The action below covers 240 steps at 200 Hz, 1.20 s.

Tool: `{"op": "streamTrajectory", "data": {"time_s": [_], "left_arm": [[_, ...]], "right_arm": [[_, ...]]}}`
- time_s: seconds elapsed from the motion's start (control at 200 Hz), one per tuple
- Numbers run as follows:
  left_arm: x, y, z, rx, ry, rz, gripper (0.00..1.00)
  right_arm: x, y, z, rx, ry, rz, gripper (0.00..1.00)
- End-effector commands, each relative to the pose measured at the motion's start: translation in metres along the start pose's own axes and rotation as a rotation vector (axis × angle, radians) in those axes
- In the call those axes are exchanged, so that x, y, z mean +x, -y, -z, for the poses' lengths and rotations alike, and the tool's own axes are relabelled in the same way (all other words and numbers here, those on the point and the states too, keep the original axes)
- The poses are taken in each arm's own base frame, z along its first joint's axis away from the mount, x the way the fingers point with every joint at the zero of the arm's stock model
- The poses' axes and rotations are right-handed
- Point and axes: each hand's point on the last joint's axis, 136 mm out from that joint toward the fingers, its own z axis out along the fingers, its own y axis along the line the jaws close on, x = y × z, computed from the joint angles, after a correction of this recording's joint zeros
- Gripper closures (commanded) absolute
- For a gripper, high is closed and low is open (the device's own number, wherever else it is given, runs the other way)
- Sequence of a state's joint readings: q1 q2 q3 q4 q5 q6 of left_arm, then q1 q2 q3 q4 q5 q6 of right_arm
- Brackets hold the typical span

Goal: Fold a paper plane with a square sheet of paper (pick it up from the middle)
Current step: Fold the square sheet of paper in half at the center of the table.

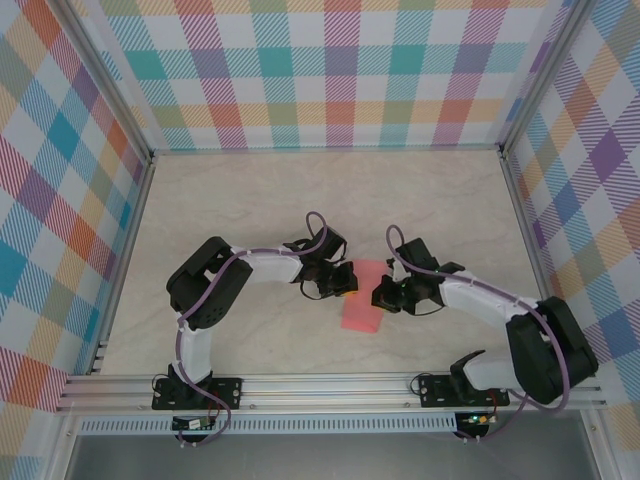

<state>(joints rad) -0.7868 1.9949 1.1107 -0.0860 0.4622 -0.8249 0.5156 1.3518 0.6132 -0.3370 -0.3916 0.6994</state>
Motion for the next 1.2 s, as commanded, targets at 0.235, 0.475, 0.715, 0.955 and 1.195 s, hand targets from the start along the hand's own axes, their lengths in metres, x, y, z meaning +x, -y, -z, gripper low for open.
{"op": "streamTrajectory", "data": {"time_s": [0.235, 0.475, 0.715, 0.955, 1.195], "left_arm": [[0.07, -0.166, -0.018, -0.549, -0.164, 0.173, 1.0], [0.069, -0.168, -0.019, -0.553, -0.164, 0.169, 1.0], [0.069, -0.167, -0.019, -0.552, -0.168, 0.166, 1.0], [0.068, -0.166, -0.02, -0.549, -0.165, 0.17, 1.0], [0.068, -0.166, -0.019, -0.552, -0.166, 0.171, 1.0]], "right_arm": [[0.04, 0.044, -0.018, 0.178, -0.149, -0.065, 1.0], [0.07, 0.088, 0.0, 0.349, -0.171, -0.155, 1.0], [0.054, 0.056, 0.015, 0.263, -0.1, -0.092, 1.0], [0.028, -0.001, 0.016, 0.051, -0.035, 0.003, 1.0], [0.037, 0.017, -0.009, 0.11, -0.116, -0.029, 1.0]]}}
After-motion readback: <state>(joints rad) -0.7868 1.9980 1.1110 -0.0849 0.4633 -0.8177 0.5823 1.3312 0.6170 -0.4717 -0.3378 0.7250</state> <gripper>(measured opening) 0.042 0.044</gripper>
